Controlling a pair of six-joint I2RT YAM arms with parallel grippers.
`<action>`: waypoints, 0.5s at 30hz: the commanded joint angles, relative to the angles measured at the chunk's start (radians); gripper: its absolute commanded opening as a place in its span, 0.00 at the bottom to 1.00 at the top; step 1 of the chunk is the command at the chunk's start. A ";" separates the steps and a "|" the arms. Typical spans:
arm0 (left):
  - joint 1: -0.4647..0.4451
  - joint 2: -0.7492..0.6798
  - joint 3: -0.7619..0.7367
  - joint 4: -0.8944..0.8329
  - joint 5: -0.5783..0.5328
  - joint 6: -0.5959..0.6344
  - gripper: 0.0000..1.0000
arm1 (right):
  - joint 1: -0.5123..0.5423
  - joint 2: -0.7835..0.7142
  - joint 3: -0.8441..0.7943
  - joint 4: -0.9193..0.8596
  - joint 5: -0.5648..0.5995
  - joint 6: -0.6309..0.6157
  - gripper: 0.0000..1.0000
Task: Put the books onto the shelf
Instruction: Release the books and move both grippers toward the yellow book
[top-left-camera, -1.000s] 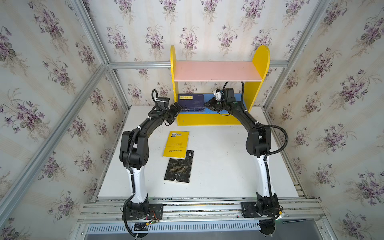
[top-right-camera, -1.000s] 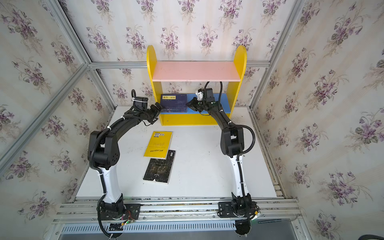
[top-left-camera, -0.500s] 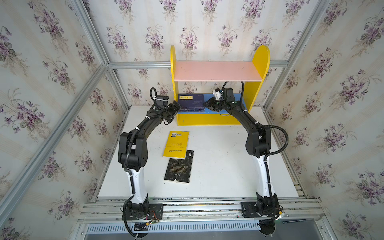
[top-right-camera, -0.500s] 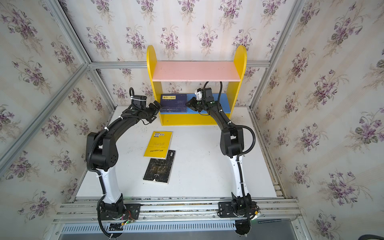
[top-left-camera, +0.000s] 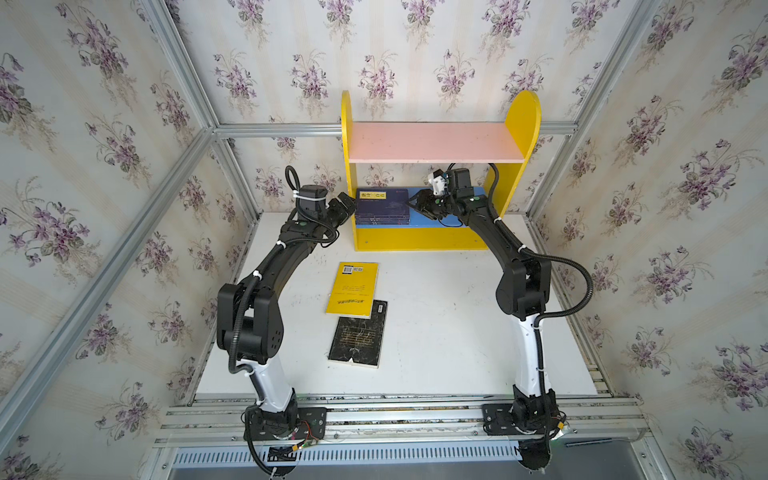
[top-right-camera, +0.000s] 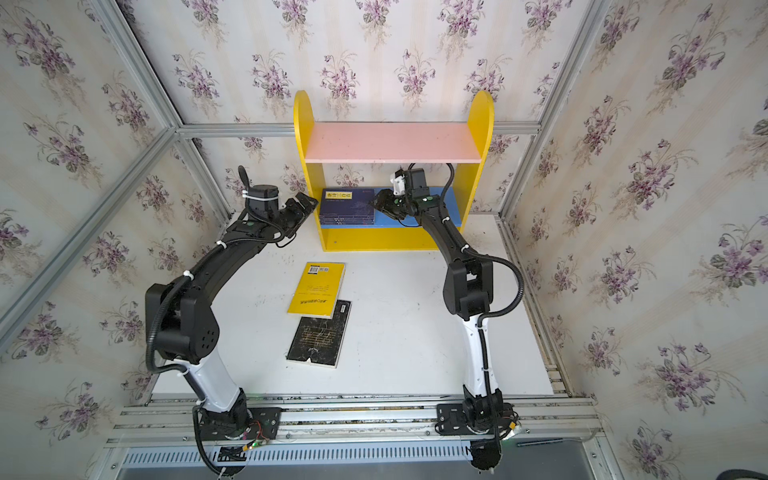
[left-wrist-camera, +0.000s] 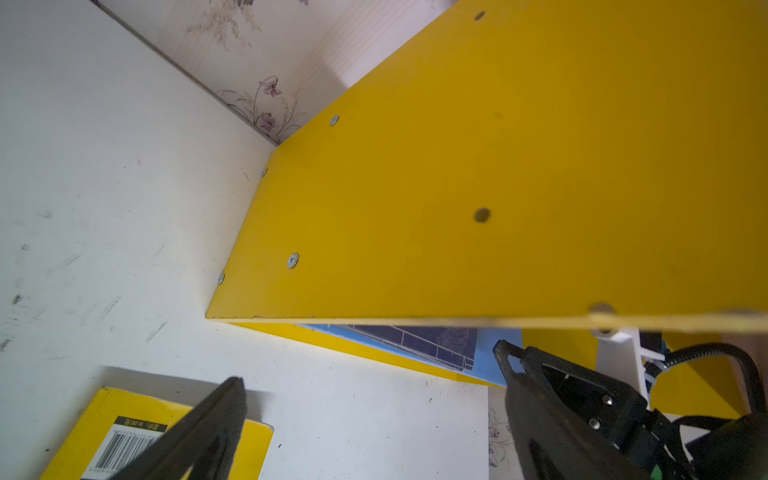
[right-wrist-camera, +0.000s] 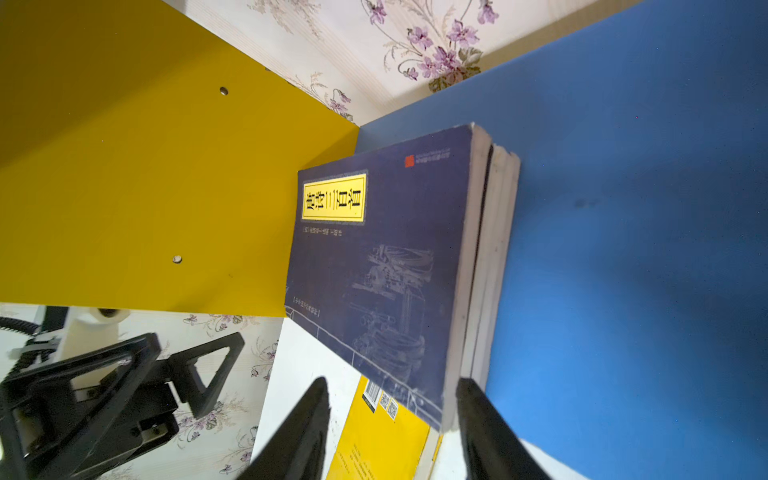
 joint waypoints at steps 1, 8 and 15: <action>-0.003 -0.069 -0.064 0.024 0.045 0.112 0.99 | 0.015 -0.050 -0.007 -0.045 0.065 -0.067 0.56; -0.007 -0.225 -0.277 0.023 0.074 0.173 0.99 | 0.023 -0.257 -0.350 0.119 0.134 -0.010 0.65; 0.002 -0.282 -0.419 0.000 0.058 0.206 0.99 | 0.045 -0.471 -0.760 0.359 0.203 0.087 0.68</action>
